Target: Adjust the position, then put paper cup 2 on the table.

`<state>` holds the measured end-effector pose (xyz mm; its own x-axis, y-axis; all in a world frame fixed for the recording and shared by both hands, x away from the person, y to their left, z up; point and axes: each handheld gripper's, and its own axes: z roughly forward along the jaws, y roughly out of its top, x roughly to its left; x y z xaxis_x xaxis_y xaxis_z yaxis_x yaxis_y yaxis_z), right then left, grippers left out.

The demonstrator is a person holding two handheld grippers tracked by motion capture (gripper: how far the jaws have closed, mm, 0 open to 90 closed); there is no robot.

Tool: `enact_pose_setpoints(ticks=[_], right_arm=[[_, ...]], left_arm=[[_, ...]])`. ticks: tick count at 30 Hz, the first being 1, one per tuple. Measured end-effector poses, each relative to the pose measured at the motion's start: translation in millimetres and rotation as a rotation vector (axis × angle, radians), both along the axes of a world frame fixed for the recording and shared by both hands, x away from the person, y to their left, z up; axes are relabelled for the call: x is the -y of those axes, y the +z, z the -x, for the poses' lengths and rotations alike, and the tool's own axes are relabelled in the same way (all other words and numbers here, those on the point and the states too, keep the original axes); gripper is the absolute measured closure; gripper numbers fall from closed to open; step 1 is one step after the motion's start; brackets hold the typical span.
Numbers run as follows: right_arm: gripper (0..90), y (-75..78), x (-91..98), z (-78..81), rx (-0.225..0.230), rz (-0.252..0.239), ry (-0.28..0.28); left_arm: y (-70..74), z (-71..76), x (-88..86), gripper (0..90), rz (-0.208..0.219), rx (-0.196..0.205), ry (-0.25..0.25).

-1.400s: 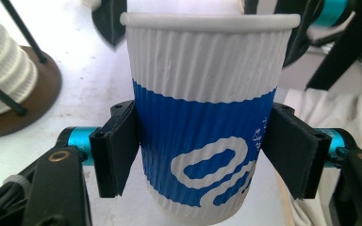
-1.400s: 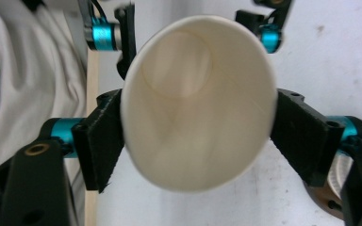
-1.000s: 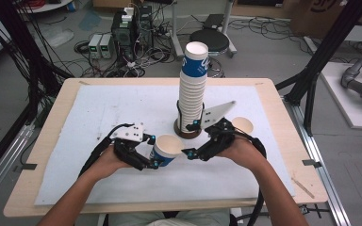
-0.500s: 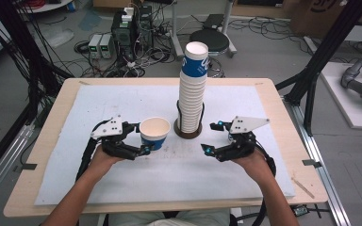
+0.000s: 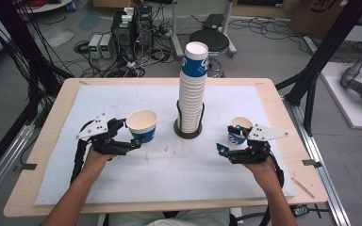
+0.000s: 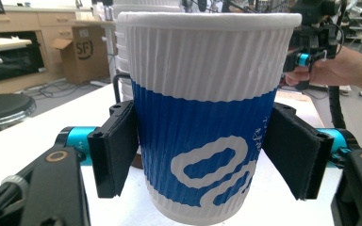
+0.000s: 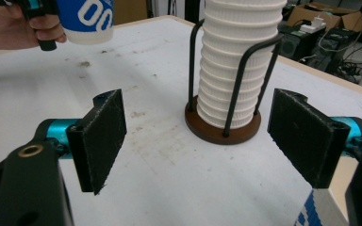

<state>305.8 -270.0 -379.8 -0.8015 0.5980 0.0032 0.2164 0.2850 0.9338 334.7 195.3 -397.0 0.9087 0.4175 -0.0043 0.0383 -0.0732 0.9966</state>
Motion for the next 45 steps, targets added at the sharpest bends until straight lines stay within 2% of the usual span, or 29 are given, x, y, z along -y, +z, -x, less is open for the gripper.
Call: enact_pose_setpoints(ticks=[3, 10, 17, 25, 31, 43, 45], right_arm=[[20.5, -1.3, 0.8, -0.6, -0.002, 0.004, -0.004], [20.5, 1.2, 1.7, -3.5, 0.017, 0.002, -0.014], [20.5, 1.7, 4.0, 0.9, 0.014, -0.002, -0.018], [20.5, 0.7, 7.0, 3.3, 0.015, -0.009, -0.031], [20.5, -1.1, 6.9, 2.8, 0.013, -0.006, -0.027], [20.5, -5.0, 7.1, 6.2, 0.009, -0.002, -0.018], [20.5, -5.3, 7.3, 6.3, 0.003, -0.002, -0.022]], left_arm=[[-1.3, 0.9, -4.6, 29.1, 0.002, 0.008, 0.015], [-4.8, 1.5, -15.5, 29.1, 0.039, 0.023, 0.047], [-3.6, 3.8, -20.1, 29.1, 0.055, 0.046, 0.063], [-5.1, 2.0, -22.4, 29.1, 0.065, 0.041, 0.065], [-5.9, 1.4, -26.4, 29.0, 0.072, 0.034, 0.086], [-12.2, -3.0, -45.2, 29.0, 0.087, 0.01, 0.18], [-14.3, -4.5, -49.9, 28.9, 0.076, 0.005, 0.196]])
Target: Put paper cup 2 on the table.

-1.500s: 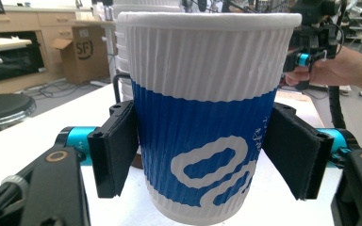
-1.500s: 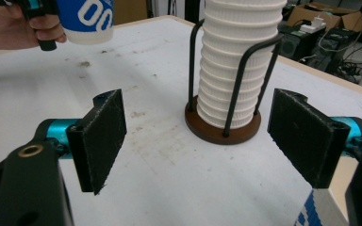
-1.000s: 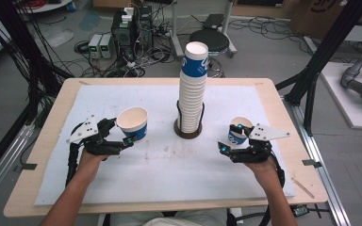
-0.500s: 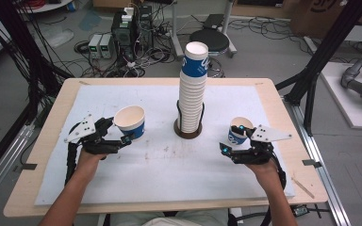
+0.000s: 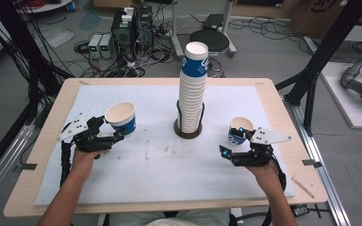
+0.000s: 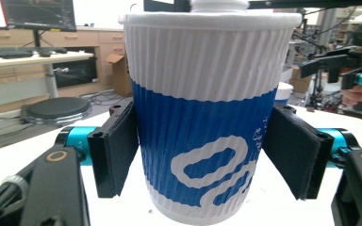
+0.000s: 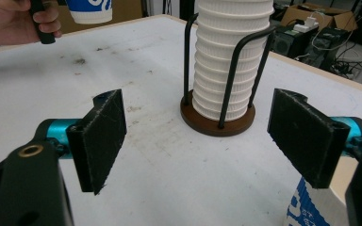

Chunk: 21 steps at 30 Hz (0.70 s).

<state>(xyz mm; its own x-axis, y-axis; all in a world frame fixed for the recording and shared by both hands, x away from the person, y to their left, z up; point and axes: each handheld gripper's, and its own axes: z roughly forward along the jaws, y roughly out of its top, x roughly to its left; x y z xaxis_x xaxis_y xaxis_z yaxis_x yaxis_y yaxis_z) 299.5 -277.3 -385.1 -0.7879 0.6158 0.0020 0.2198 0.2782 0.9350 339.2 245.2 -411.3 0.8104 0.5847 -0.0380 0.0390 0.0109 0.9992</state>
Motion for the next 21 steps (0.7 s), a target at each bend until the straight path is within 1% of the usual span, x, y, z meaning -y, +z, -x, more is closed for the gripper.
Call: enact_pose_setpoints(ticks=[3, 5, 9, 11, 12, 13, 15, 16, 17, 18, 21], right_arm=[[20.5, -1.2, -0.7, -1.1, 0.0, 0.005, 0.003], [20.5, -2.0, -1.9, -0.8, -0.009, 0.004, 0.005], [20.5, -2.8, -3.3, -1.4, -0.009, 0.004, 0.011], [20.5, -3.1, -3.2, -1.8, -0.005, 0.007, 0.012], [20.5, -3.3, -3.2, -1.6, -0.009, 0.006, 0.012], [20.5, -3.3, -3.2, -1.6, -0.009, 0.006, 0.012], [20.5, -3.5, -3.2, -1.3, -0.014, 0.005, 0.011], [20.5, -3.7, -3.0, -1.6, -0.009, 0.007, 0.011], [20.5, -3.7, -3.2, -1.0, -0.016, 0.005, 0.01], [20.5, -3.9, -3.2, -1.1, -0.015, 0.007, 0.011], [20.5, -4.2, -3.0, -1.4, -0.012, 0.008, 0.01]], left_arm=[[-4.2, -1.7, -4.8, 28.6, 0.008, -0.023, 0.021], [-6.8, -2.7, -6.9, 28.6, 0.003, -0.033, 0.032], [-11.1, -4.7, -9.1, 28.6, 0.0, -0.052, 0.048], [-13.1, -5.8, -10.0, 28.6, -0.015, -0.06, 0.054], [-15.0, -6.8, -10.5, 28.4, -0.023, -0.074, 0.058], [-15.0, -6.8, -10.5, 28.3, -0.023, -0.074, 0.058], [-17.6, -8.1, -10.4, 28.3, -0.045, -0.09, 0.069], [-18.5, -8.7, -10.1, 28.3, -0.053, -0.099, 0.073], [-18.5, -8.7, -10.1, 28.3, -0.053, -0.099, 0.073], [-20.4, -9.9, -9.3, 28.3, -0.065, -0.116, 0.082], [-23.2, -11.3, -7.6, 28.3, -0.1, -0.144, 0.094]])
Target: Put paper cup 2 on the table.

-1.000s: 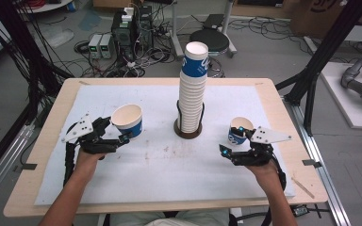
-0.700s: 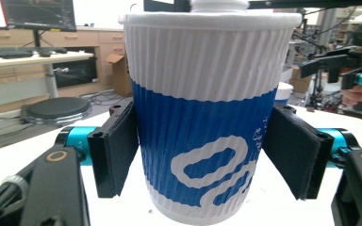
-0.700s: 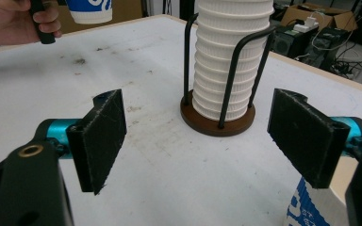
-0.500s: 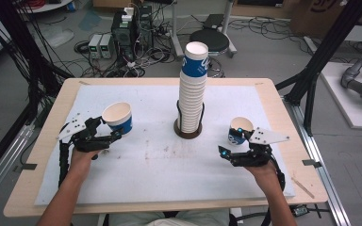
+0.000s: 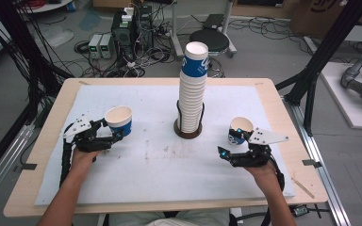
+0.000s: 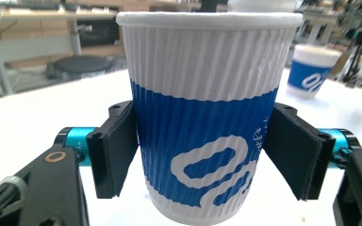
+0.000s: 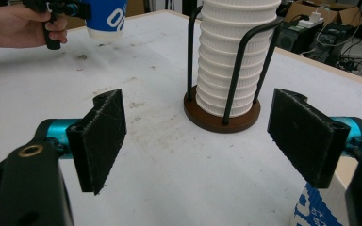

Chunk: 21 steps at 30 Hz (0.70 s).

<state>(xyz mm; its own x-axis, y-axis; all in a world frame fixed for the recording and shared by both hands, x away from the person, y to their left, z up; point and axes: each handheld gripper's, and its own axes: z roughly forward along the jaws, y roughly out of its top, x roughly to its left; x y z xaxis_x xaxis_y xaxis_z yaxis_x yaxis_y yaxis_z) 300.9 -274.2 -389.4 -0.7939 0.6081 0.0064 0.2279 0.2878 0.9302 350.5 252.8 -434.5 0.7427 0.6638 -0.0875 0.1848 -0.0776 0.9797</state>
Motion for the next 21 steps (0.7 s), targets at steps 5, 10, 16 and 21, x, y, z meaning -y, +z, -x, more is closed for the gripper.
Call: enact_pose_setpoints(ticks=[5, 10, 16, 21], right_arm=[[20.5, 0.3, 0.2, 0.2, -0.001, -0.005, -0.001], [20.5, 0.2, 0.4, 0.0, 0.0, -0.003, 0.001], [20.5, 0.4, 0.3, 0.3, 0.0, -0.003, 0.002], [20.5, 0.5, 0.1, 0.9, -0.004, -0.003, 0.0]], left_arm=[[-2.1, -1.2, 1.8, 28.3, -0.027, -0.016, 0.004], [-5.7, -2.8, 4.6, 28.2, -0.074, -0.052, 0.017], [-10.0, -5.0, 6.2, 28.2, -0.117, -0.091, 0.039], [-14.1, -6.4, 8.1, 28.1, -0.163, -0.124, 0.046]])
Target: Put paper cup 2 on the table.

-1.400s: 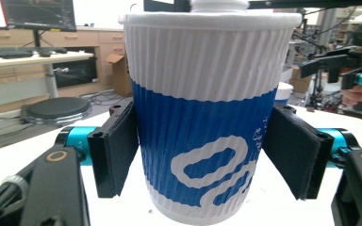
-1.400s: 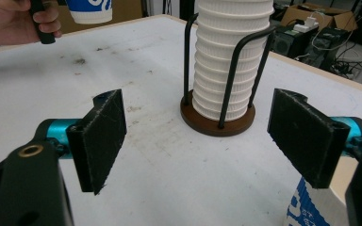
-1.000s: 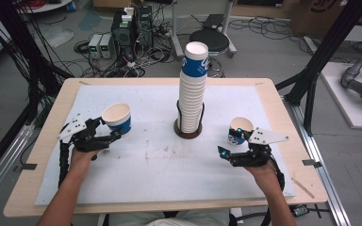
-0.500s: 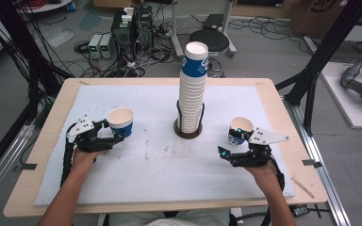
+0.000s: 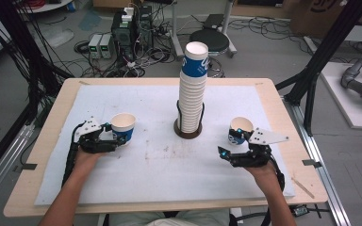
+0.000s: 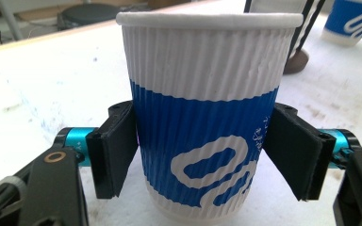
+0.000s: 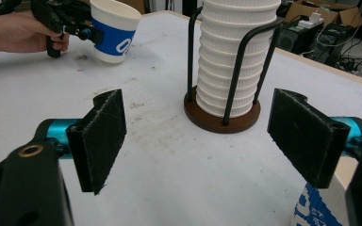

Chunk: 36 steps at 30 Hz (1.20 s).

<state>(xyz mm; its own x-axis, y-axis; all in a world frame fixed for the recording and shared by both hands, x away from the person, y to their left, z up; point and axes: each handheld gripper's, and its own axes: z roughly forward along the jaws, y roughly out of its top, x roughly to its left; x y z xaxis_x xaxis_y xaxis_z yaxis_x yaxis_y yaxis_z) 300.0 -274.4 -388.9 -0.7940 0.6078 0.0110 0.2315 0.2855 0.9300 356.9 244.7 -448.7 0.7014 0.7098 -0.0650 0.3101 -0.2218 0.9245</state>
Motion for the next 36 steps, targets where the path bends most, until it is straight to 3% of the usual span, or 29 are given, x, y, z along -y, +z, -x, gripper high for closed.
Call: enact_pose_setpoints(ticks=[8, 18, 23, 27, 30, 36], right_arm=[[20.5, -0.7, 0.2, -1.0, 0.005, 0.007, 0.001], [20.5, -0.9, 1.9, -0.3, -0.002, 0.006, -0.01], [20.5, -1.0, 1.8, -0.4, -0.002, 0.007, -0.009], [20.5, -0.8, 1.9, -0.7, 0.0, 0.007, -0.004], [20.5, -0.7, 2.5, -0.4, -0.004, 0.007, -0.005], [20.5, -0.7, 4.5, 0.2, -0.005, 0.007, -0.013]], left_arm=[[1.1, 5.0, -1.9, 27.6, -0.016, -0.011, 0.008], [2.7, 14.4, -4.4, 26.7, -0.082, -0.051, 0.018], [-0.2, 17.7, -6.4, 25.0, -0.055, -0.073, 0.012], [1.2, 19.5, -5.4, 19.1, -0.056, -0.069, 0.043], [1.1, 22.4, -11.0, 17.6, -0.038, -0.094, 0.063], [5.2, 36.4, -22.2, 17.3, -0.013, -0.076, 0.099]])
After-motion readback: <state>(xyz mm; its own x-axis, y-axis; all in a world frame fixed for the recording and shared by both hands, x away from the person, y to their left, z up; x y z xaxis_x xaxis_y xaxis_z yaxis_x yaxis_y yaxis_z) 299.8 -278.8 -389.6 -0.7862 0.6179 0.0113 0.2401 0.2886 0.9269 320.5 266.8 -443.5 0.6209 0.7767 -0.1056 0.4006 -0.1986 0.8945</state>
